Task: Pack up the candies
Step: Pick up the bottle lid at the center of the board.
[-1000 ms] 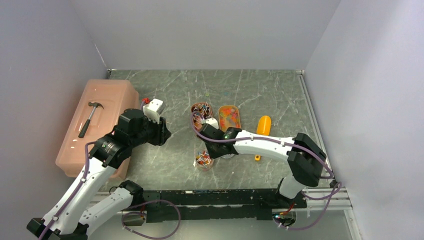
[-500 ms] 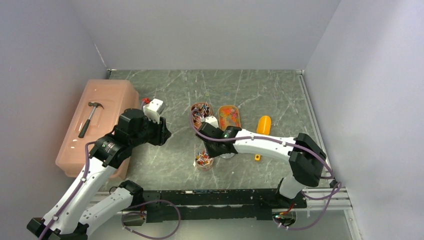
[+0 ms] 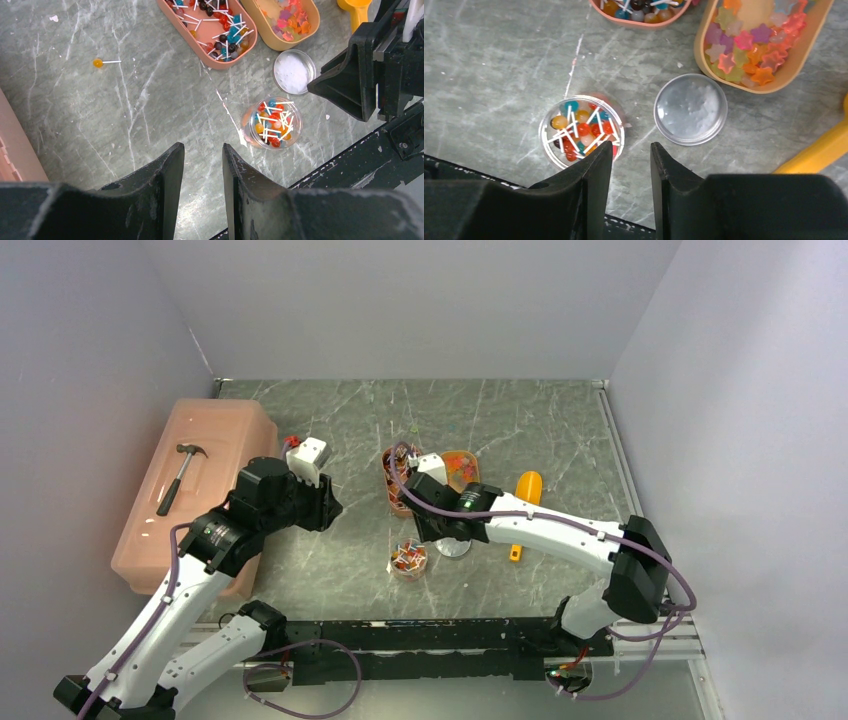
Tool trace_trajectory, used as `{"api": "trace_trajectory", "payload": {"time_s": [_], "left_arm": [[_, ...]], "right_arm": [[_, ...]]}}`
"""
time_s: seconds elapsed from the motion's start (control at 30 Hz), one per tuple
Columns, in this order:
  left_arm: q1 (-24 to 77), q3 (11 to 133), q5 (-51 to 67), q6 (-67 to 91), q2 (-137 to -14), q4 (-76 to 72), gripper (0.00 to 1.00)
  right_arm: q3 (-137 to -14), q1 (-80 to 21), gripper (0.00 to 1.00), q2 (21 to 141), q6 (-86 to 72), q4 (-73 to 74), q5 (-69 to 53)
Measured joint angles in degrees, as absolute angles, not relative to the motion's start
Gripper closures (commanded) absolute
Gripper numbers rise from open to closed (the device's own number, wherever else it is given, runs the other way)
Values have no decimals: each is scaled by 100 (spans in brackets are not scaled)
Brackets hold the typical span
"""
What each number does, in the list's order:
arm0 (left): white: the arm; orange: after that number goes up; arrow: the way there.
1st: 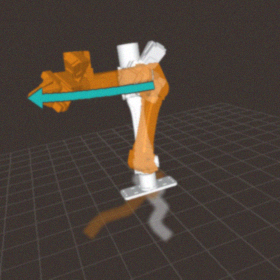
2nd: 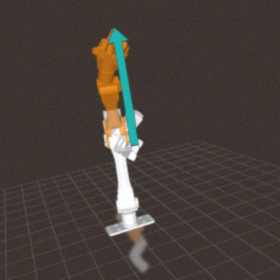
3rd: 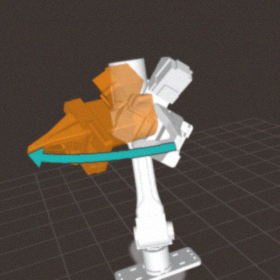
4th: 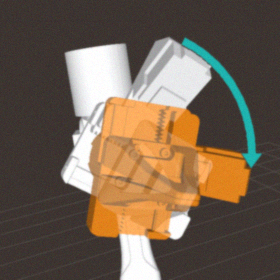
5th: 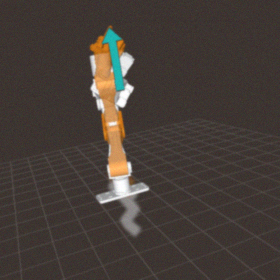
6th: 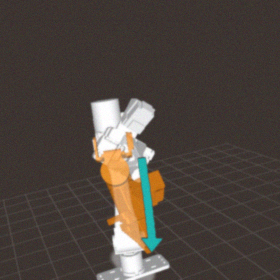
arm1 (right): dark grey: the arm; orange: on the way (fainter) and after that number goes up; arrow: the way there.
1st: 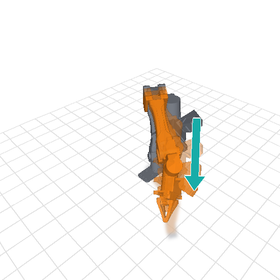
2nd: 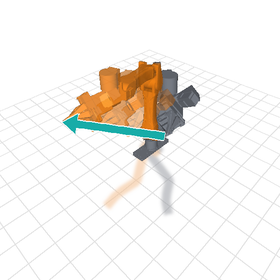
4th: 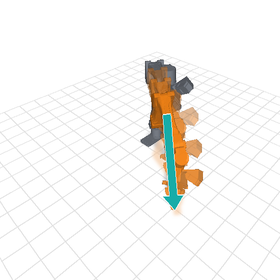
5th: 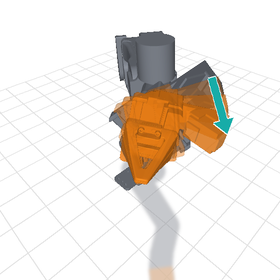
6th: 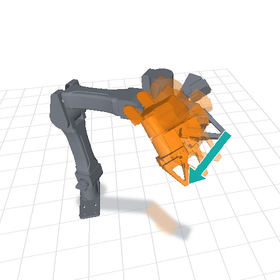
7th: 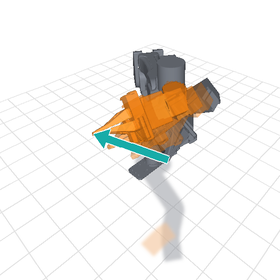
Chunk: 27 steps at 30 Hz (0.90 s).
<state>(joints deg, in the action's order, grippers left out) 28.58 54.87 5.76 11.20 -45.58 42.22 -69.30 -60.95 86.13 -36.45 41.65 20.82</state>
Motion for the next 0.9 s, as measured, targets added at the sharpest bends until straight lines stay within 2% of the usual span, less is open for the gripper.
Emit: {"api": "trace_trajectory", "payload": {"time_s": [0.13, 0.37, 0.47, 0.57, 0.67, 0.9], "left_arm": [[2858, 5487, 576, 1120, -4560, 4222, 60], [2858, 5487, 578, 1120, -4598, 4222, 61], [2858, 5487, 576, 1120, -4633, 4222, 60], [2858, 5487, 576, 1120, -4639, 4222, 60], [2858, 5487, 576, 1120, -4637, 4222, 60], [2858, 5487, 576, 1120, -4635, 4224, 60]], "right_arm": [[-6888, -6095, 63, 8613, -3642, 4296, 2233], [-6580, -6075, 85, 8615, -3636, 4281, 2244], [-6580, -6055, 90, 8656, -3621, 4195, 2239], [-6580, -6023, 89, 8761, -3601, 4086, 2224], [-6573, -5948, 80, 8868, -3592, 3990, 2198], [-6047, -5621, 76, 8886, -3562, 3715, 2167]]}}
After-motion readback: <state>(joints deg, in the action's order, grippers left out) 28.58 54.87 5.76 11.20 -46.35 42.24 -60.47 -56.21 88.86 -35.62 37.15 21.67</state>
